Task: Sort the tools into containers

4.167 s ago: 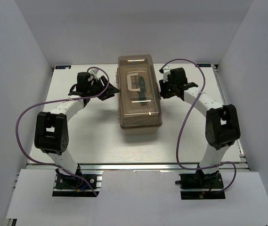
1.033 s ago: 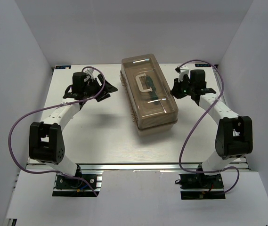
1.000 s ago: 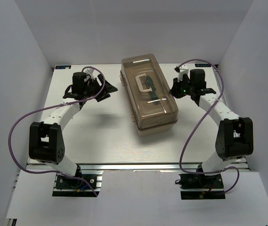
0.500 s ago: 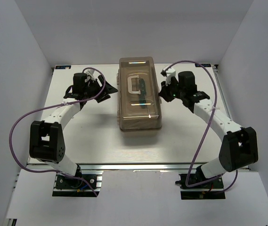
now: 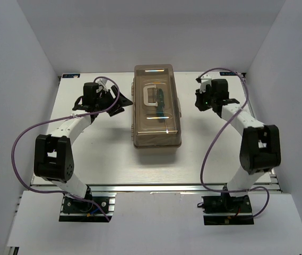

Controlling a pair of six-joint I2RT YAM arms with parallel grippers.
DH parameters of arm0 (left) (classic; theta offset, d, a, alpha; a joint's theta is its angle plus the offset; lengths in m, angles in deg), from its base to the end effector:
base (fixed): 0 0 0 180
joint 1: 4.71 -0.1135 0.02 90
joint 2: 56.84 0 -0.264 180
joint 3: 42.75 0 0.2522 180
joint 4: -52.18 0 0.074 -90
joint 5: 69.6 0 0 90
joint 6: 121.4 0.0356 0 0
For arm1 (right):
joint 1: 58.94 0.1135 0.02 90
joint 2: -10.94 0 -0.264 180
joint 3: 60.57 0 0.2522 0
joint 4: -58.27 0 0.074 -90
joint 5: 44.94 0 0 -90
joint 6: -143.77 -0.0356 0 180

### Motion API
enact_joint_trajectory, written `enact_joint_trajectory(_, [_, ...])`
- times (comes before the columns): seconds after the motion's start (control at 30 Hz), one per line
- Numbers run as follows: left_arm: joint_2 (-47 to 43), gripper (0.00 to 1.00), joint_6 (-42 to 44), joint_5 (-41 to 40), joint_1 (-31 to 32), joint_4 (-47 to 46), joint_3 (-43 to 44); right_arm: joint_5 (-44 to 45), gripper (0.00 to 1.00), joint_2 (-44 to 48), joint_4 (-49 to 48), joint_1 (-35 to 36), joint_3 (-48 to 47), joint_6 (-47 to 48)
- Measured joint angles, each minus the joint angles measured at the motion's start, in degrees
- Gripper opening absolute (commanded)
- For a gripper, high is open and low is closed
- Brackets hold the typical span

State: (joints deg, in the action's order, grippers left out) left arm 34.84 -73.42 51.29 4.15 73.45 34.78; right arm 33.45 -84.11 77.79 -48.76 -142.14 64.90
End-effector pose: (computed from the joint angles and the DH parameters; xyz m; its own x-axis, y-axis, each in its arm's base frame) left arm 0.3504 -0.0731 0.2551 -0.7906 -0.4581 -0.4062 0.0220 0.6418 -0.7666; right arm 0.3726 0.0742 0.2584 -0.4605 -0.2748 -0.8441 -0.4363 0.8981 -0.0543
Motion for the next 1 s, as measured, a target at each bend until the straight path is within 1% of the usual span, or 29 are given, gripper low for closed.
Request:
enact_joint_trajectory(0.17, [0.7, 0.78, 0.0, 0.1, 0.0, -0.2, 0.9, 0.0, 0.12, -10.1, 0.2, 1.7, -4.4, 0.0])
enact_joint_trajectory(0.27, [1.4, 0.78, 0.0, 0.7, 0.0, -0.5, 1.0, 0.0, 0.1, -13.5, 0.4, 3.9, -6.6, -0.5])
enact_joint_trajectory(0.43, [3.7, 0.78, -1.0, 2.8, -0.1, -2.6, 1.0, -3.7, 0.08, -14.7, 1.6, 8.1, -11.8, -4.1])
enact_joint_trajectory(0.57, [6.6, 0.78, -1.4, 3.0, -0.2, -3.5, 1.2, -6.5, 0.08, -15.0, 1.2, 7.4, -15.1, -8.0])
enact_joint_trajectory(0.7, [9.2, 0.78, -1.5, 3.0, 0.0, -3.5, 1.2, -6.8, 0.08, -15.0, 0.5, 7.1, -15.7, -9.8])
enact_joint_trajectory(0.8, [9.5, 0.78, -1.5, 2.5, 0.3, -3.0, 1.4, -5.6, 0.17, -15.1, 0.9, 7.1, -15.8, -10.0])
enact_joint_trajectory(0.83, [9.5, 0.78, -1.4, 1.9, 0.4, -2.2, 1.8, -4.8, 0.24, -15.1, 1.0, 7.1, -15.8, -9.9])
enact_joint_trajectory(0.9, [9.3, 0.78, -1.0, 0.0, 0.9, -0.2, 2.5, -2.8, 0.33, -15.0, 1.4, 7.2, -15.8, -9.3])
enact_joint_trajectory(0.93, [9.0, 0.78, -0.9, -1.4, 1.0, 1.0, 2.8, -2.0, 0.42, -14.9, 1.6, 7.2, -15.8, -8.8])
enact_joint_trajectory(1.0, [7.3, 0.78, -0.8, -5.0, 1.7, 4.3, 3.2, -0.3, 0.5, -14.5, 1.9, 7.2, -15.8, -7.2])
